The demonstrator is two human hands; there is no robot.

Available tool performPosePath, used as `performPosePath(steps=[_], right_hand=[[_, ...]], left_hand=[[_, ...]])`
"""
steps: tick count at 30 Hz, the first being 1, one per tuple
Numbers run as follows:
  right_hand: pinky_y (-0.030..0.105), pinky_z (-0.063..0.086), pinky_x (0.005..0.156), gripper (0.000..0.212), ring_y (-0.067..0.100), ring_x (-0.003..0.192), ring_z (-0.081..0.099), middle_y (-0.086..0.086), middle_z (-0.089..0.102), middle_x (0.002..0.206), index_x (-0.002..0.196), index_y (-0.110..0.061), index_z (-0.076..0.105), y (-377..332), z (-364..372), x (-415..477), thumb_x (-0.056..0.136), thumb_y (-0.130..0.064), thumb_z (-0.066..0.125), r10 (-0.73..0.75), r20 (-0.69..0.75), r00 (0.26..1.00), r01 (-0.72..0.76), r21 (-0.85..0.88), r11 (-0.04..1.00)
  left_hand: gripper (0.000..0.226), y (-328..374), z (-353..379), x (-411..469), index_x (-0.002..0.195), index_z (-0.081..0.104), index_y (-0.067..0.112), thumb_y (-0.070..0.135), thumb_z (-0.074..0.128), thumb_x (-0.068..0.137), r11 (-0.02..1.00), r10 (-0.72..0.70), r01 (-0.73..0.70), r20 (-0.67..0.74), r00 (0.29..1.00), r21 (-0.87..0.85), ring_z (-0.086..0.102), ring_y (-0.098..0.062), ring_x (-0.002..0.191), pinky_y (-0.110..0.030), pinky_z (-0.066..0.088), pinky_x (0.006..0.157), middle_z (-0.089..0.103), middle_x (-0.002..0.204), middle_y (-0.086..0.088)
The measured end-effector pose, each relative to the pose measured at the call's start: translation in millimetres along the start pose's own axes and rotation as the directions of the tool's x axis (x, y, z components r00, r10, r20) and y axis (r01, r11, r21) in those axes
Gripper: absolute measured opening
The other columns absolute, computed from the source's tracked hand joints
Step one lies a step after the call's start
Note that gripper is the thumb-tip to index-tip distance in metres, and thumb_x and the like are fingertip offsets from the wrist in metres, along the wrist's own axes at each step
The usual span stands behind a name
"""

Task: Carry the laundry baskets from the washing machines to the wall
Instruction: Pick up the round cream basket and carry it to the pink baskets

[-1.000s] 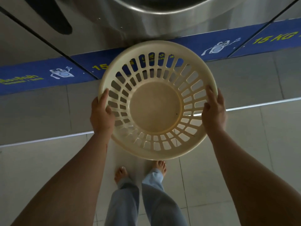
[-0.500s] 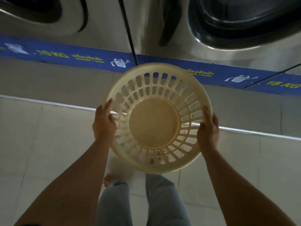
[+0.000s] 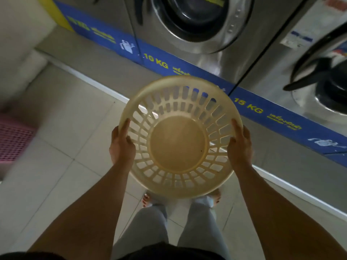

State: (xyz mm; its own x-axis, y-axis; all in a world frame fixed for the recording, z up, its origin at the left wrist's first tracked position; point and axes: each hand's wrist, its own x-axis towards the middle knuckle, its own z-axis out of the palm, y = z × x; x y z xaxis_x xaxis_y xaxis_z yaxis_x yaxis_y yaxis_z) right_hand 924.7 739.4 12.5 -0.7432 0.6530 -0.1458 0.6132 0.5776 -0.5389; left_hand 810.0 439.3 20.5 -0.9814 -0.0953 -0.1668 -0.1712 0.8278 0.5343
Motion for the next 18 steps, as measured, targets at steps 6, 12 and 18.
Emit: performPosePath(steps=[6, 12, 18], right_hand=[[0.047, 0.043, 0.101, 0.063, 0.031, 0.132, 0.047, 0.006, 0.032, 0.155, 0.148, -0.033, 0.035, -124.7, 58.0, -21.4, 0.095, 0.0, 0.044, -0.121, 0.076, 0.99, 0.116, 0.065, 0.991], [0.042, 0.04, 0.099, 0.067, 0.032, 0.129, 0.046, 0.009, 0.036, 0.151, 0.148, -0.03, 0.035, -228.3, 116.3, -24.6, 0.091, 0.002, 0.049, -0.23, 0.169, 0.958, 0.224, 0.053, 0.973], [0.037, 0.039, 0.101, 0.068, 0.03, 0.128, 0.048, 0.013, 0.043, 0.145, 0.148, -0.028, 0.037, -318.7, 182.4, 2.6, 0.089, 0.003, 0.05, -0.379, 0.244, 0.893, 0.376, 0.06, 0.925]], left_hand=[[0.054, -83.9, -98.3, 35.5, 0.144, 0.039, 0.032, 0.006, 0.042, 0.097, 0.996, -0.089, 0.087, -0.096, 0.991, -0.02, 0.058, -0.035, 0.113, -0.048, 0.05, 0.094, 0.043, 0.145, -0.008], [0.055, -148.6, -171.2, 73.5, 0.144, 0.039, 0.033, 0.005, 0.041, 0.097, 0.982, -0.191, 0.185, -0.186, 0.964, -0.046, 0.06, -0.037, 0.107, -0.047, 0.051, 0.093, 0.042, 0.145, -0.008], [0.056, -200.0, -216.6, 118.6, 0.143, 0.038, 0.034, 0.003, 0.039, 0.097, 0.942, -0.332, 0.305, -0.264, 0.906, -0.139, 0.058, -0.034, 0.105, -0.036, 0.046, 0.084, 0.045, 0.142, -0.009]])
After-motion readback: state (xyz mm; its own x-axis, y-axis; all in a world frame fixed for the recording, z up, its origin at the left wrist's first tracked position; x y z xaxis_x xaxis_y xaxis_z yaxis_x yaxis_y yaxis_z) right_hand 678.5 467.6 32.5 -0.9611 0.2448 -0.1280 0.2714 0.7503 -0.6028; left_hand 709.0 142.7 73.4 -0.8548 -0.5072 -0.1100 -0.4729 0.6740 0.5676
